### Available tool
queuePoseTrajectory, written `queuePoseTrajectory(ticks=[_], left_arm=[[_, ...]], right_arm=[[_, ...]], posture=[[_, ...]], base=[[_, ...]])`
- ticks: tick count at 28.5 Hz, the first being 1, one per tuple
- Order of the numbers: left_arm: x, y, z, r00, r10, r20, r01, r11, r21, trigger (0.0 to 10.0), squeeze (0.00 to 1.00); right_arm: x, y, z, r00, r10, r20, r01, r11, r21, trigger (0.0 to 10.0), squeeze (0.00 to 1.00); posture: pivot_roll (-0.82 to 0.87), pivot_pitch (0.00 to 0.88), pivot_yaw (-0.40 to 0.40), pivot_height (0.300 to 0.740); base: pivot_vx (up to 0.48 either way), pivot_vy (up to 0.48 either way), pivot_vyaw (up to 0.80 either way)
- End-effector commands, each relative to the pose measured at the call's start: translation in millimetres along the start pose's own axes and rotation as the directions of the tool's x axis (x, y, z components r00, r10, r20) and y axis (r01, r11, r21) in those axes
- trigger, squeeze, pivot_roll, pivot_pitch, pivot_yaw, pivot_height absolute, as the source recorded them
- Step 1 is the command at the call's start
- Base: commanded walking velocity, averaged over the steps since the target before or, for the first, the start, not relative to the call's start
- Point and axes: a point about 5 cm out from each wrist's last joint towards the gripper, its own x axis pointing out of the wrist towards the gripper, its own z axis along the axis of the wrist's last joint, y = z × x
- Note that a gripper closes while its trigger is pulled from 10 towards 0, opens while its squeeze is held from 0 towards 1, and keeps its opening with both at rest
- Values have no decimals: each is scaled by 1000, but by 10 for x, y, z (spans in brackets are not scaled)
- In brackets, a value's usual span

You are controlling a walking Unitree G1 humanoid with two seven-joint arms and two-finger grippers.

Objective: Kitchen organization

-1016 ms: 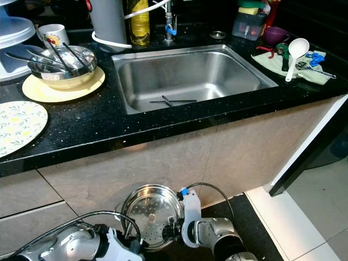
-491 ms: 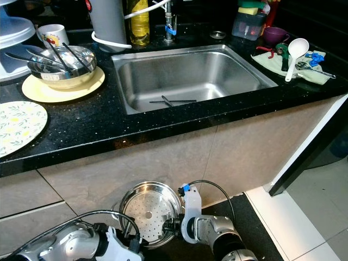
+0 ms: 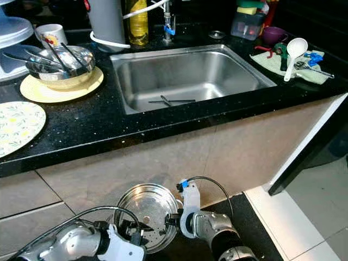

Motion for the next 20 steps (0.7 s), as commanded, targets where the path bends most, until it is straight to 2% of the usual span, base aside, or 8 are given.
queuePoseTrajectory(ticks=[1,5,7,8,10,12,17,20], left_arm=[[-34,257,157,985,145,97,-144,989,-18,10000,0],[-63,313,172,978,182,103,-176,982,-68,10000,0],[-120,397,167,969,233,88,-218,964,-150,10000,0],[-120,397,167,969,233,88,-218,964,-150,10000,0],[-210,509,143,954,294,54,-270,925,-268,10000,0],[-274,564,139,950,311,40,-283,904,-319,10000,0],[-491,694,231,932,353,77,-286,852,-439,10000,0],[-590,709,254,936,345,71,-280,849,-447,10000,0]], right_arm=[[24,-73,-260,994,-43,-103,42,999,-8,0,0],[20,-87,-267,994,-48,-103,47,999,-10,0,0],[15,-107,-279,993,-58,-104,56,998,-16,0,0],[15,-107,-279,993,-58,-104,56,998,-16,0,0],[5,-140,-307,991,-74,-108,71,997,-30,0,0],[-4,-167,-332,990,-88,-113,83,996,-43,0,0],[-39,-249,-417,985,-114,-126,108,993,-54,0,0],[-56,-288,-431,985,-129,-116,122,990,-66,0,0]], posture=[[-74,185,-56,740],[-74,185,-56,740],[-76,185,-50,740],[-76,185,-50,740],[-78,185,-49,740],[-78,183,-50,740],[-78,183,-50,740],[-76,174,-52,740]], base=[[0,0,0],[0,0,0],[0,0,0],[0,0,0],[0,0,0],[0,0,0],[0,0,0],[0,0,0]])
